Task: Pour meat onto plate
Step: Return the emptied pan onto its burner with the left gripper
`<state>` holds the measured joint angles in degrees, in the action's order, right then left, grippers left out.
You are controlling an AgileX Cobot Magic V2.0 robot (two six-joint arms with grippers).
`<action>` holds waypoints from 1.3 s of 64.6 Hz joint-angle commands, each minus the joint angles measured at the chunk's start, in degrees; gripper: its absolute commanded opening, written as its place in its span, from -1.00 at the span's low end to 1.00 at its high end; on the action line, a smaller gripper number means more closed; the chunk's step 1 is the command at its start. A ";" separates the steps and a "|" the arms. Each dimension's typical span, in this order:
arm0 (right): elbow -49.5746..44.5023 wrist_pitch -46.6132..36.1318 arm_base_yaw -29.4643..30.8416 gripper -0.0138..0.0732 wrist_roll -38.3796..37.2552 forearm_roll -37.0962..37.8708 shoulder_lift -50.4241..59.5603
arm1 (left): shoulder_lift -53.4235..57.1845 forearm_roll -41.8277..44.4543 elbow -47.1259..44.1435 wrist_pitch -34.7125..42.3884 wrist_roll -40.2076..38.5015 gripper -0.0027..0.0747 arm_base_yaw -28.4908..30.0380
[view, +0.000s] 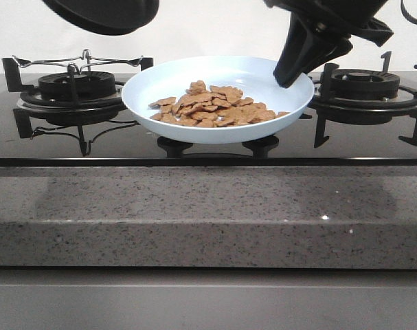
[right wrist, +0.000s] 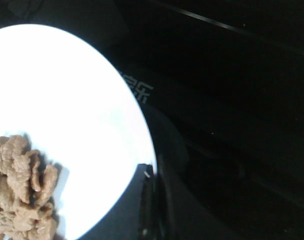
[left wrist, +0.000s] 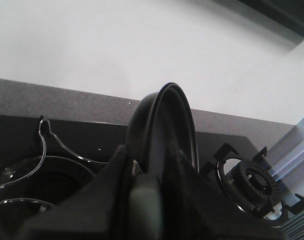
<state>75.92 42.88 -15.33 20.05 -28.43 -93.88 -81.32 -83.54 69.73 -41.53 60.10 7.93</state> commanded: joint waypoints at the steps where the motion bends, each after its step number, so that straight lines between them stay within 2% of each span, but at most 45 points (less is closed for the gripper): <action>1: 1.35 -2.12 -0.06 -0.93 0.58 -1.80 2.43 | -1.09 -3.66 4.15 -4.15 -4.12 -0.98 2.17; 21: 1.35 -2.12 -0.06 -0.93 0.58 -1.80 2.43 | -12.41 -4.33 11.64 -8.23 -12.91 -0.98 5.91; 37: 1.35 -2.12 -0.06 -0.93 0.58 -1.80 2.43 | -18.51 -9.58 12.40 -9.56 -14.38 -0.98 6.87; 56: 1.35 -2.12 -0.06 -0.93 0.58 -1.80 2.43 | -22.91 -9.61 12.42 -10.21 -20.13 -0.95 8.30; 61: 1.35 -2.12 -0.06 -0.93 0.58 -1.80 2.43 | -23.51 -9.61 12.42 -11.96 -20.13 -0.84 8.72; 76: 1.35 -2.12 -0.06 -0.93 0.58 -1.80 2.43 | -24.19 -7.35 12.42 -14.76 -20.13 -0.01 8.72; 84: 1.35 -2.12 -0.06 -0.93 0.58 -1.80 2.43 | -24.19 -7.23 12.42 -14.77 -20.13 0.32 8.87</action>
<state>75.92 42.88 -15.33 20.05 -28.52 -93.88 -108.48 -87.61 80.30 -54.07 40.26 16.55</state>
